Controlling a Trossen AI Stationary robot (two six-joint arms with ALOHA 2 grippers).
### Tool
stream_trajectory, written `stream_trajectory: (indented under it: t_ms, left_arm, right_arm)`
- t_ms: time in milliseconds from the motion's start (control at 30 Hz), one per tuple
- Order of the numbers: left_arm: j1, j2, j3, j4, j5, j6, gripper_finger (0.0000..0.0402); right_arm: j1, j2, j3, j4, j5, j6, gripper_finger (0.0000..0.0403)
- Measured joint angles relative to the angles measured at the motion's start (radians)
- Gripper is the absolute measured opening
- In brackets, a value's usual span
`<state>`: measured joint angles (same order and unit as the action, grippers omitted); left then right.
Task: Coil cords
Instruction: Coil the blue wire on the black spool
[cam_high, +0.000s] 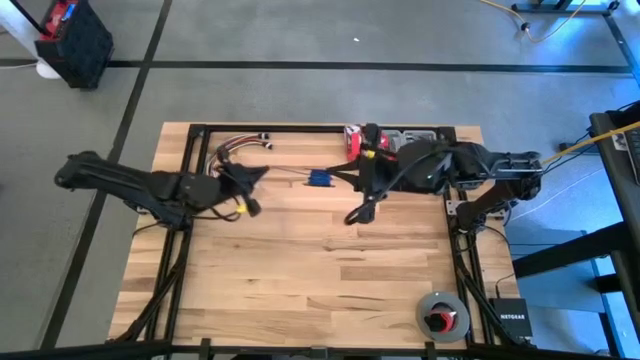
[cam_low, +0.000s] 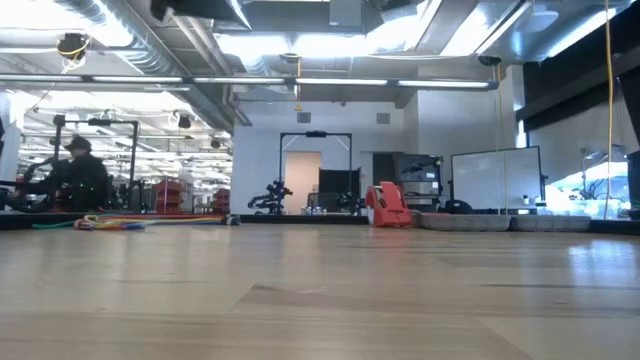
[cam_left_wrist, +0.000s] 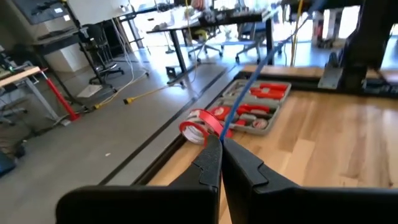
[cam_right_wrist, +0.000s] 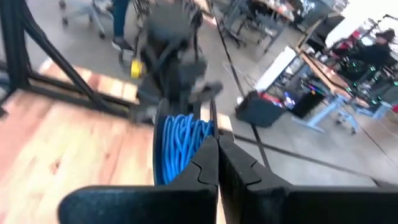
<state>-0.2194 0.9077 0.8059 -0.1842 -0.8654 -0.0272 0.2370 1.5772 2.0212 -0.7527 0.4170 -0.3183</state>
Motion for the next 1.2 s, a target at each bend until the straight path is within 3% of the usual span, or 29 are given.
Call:
stream_trajectory:
  t_ms: [233, 433, 767, 1033, 1200]
  left_arm:
    - [-0.049, -0.126, 0.000, -0.021, 0.036, -0.006, 0.0000]
    - [-0.091, -0.154, 0.002, 0.018, 0.050, -0.026, 0.0000]
    - [-0.115, -0.072, 0.002, 0.190, 0.059, 0.024, 0.0000]
    - [-0.115, 0.042, 0.003, 0.249, 0.079, 0.004, 0.0000]
    - [-0.120, 0.114, 0.004, 0.315, 0.079, 0.004, 0.0000]
  right_arm:
    - [-0.006, 0.069, -0.002, -0.130, 0.112, 0.003, 0.0000]
    - [-0.054, 0.155, -0.003, -0.147, 0.118, 0.021, 0.0000]
    - [-0.132, 0.306, -0.005, -0.023, 0.080, 0.054, 0.0000]
    - [-0.170, 0.325, -0.005, 0.098, -0.052, 0.098, 0.0000]
    - [-0.165, 0.325, -0.005, 0.146, -0.056, 0.083, 0.0000]
